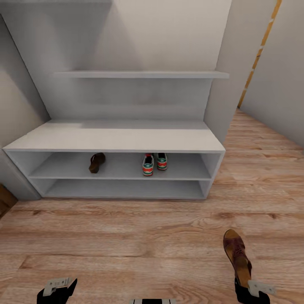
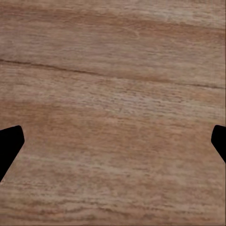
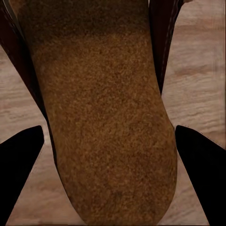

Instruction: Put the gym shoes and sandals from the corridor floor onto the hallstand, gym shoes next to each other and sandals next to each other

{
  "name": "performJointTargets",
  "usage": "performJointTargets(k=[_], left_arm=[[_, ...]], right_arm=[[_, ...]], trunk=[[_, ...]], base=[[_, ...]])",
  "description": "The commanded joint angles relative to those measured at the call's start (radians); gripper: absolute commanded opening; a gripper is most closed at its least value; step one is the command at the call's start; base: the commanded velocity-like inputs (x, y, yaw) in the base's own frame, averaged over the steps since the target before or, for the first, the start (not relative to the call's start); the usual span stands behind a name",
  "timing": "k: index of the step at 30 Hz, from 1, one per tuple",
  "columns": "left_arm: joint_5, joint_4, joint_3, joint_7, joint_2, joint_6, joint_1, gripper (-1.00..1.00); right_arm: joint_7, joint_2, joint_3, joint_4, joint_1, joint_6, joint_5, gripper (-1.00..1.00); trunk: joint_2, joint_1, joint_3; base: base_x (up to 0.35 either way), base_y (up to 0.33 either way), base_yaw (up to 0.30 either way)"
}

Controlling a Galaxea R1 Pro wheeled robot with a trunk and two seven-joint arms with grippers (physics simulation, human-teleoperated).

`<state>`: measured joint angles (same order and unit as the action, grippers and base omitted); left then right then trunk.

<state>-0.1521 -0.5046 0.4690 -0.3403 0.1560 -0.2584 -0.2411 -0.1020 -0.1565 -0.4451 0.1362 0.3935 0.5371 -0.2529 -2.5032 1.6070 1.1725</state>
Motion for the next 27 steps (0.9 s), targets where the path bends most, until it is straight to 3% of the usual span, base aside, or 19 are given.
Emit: performJointTargets(k=[1,27], left_arm=[[-0.011,0.001,0.008,-0.006,-0.001,-0.005,-0.001,1.00],[-0.018,0.001,-0.002,-0.006,-0.012,-0.005,-0.001,1.00]], right_arm=[[-0.013,0.000,-0.005,-0.001,0.001,0.003,-0.011,-1.00],[-0.037,0.007,-0.014,-0.001,0.001,0.001,-0.010,-1.00]], trunk=[[0.000,0.000,0.001],[0.000,0.000,0.001]], base=[[0.000,0.308,0.000],[0.001,0.308,0.000]])
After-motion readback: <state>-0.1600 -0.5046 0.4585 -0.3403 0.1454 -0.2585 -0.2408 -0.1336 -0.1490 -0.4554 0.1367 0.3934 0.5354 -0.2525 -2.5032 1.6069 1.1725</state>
